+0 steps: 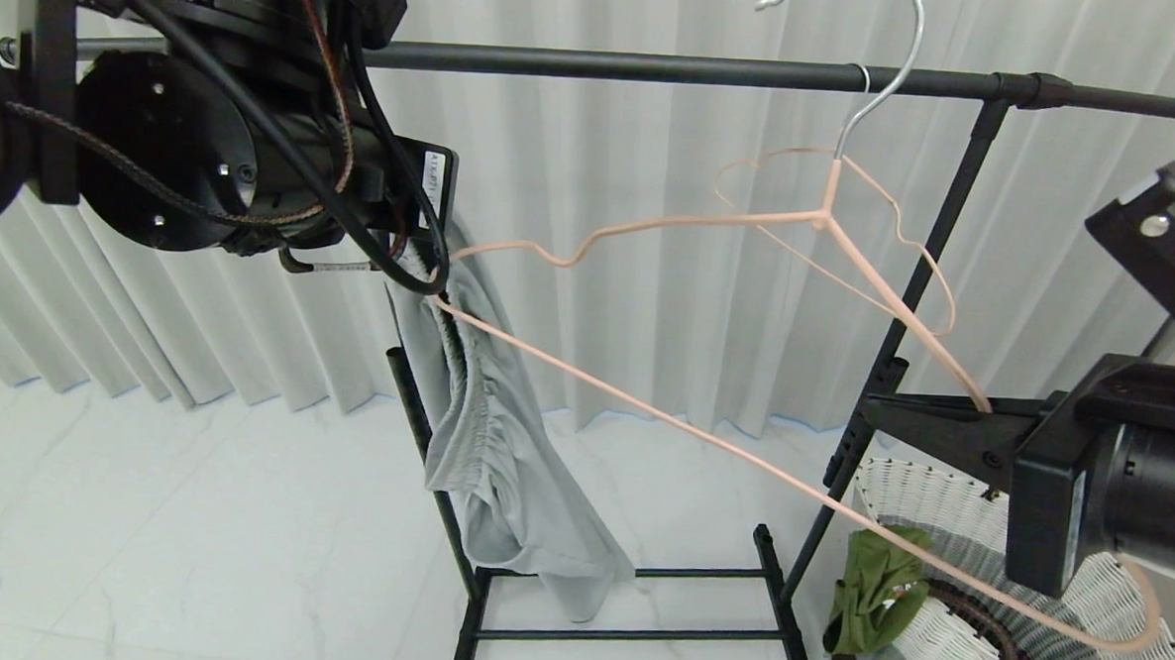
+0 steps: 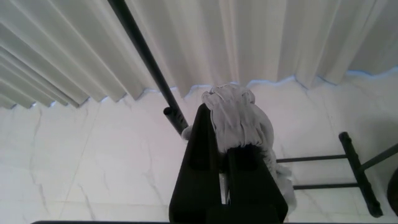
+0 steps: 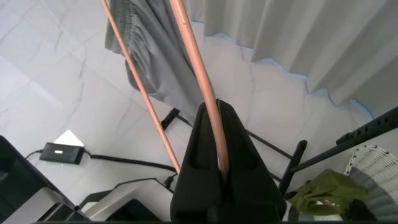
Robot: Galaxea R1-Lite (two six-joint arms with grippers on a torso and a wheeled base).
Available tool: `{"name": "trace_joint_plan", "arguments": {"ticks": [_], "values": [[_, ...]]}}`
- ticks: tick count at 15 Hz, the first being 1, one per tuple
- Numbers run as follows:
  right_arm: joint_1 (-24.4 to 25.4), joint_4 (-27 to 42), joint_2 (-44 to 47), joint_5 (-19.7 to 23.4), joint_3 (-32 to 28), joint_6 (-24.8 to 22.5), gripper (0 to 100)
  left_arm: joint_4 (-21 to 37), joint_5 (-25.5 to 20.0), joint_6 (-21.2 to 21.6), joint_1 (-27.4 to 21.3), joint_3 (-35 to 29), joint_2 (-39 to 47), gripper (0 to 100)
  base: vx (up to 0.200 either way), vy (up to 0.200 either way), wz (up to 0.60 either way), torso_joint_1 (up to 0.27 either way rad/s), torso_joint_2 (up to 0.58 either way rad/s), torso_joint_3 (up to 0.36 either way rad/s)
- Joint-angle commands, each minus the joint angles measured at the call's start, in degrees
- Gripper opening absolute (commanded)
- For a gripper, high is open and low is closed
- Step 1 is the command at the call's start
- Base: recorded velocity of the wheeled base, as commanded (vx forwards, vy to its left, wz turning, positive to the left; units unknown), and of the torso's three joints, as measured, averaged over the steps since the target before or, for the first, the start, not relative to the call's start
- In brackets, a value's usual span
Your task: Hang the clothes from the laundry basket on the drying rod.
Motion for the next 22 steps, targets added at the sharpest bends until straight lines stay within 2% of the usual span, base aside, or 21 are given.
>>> {"name": "trace_joint_plan", "arguments": {"ticks": [1, 4, 7, 13, 15, 18, 20, 22], "values": [[0.0, -0.1, 1.0, -0.2, 0.1, 0.3, 0, 0.0, 0.0, 0.1, -0.1, 0.0, 0.0, 0, 0.000, 0.000, 0.00, 0.000, 0.00, 0.000], [-0.3, -1.8, 3.7, -0.8, 0.1, 1.1, 0, 0.0, 0.0, 0.0, -0.3, 0.0, -0.3, 0, 0.000, 0.000, 0.00, 0.000, 0.00, 0.000], [-1.9, -7.3, 8.6, -4.7, -0.3, 1.2, 0, 0.0, 0.0, 0.0, -0.3, 0.0, -0.4, 0, 0.000, 0.000, 0.00, 0.000, 0.00, 0.000], [-2.6, -8.3, 10.0, -5.0, -2.6, 2.3, 0, 0.0, 0.0, -0.6, -0.4, 0.1, 0.0, 0, 0.000, 0.000, 0.00, 0.000, 0.00, 0.000], [2.1, -8.2, 9.6, -4.8, -2.1, 4.6, 0, 0.0, 0.0, -2.6, -0.6, 0.0, 0.6, 0, 0.000, 0.000, 0.00, 0.000, 0.00, 0.000], [8.0, -7.8, 10.4, -3.4, -1.4, 10.5, 0, 0.0, 0.0, -3.3, -0.7, 0.0, 0.7, 0, 0.000, 0.000, 0.00, 0.000, 0.00, 0.000], [8.6, -7.8, 10.9, -0.9, -0.3, 11.7, 0, 0.0, 0.0, -3.4, -0.7, 0.0, 0.7, 0, 0.000, 0.000, 0.00, 0.000, 0.00, 0.000], [8.5, -8.2, 12.0, -0.6, 0.0, 12.0, 0, 0.0, 0.0, -3.5, -0.7, 0.0, 0.7, 0, 0.000, 0.000, 0.00, 0.000, 0.00, 0.000]]}}
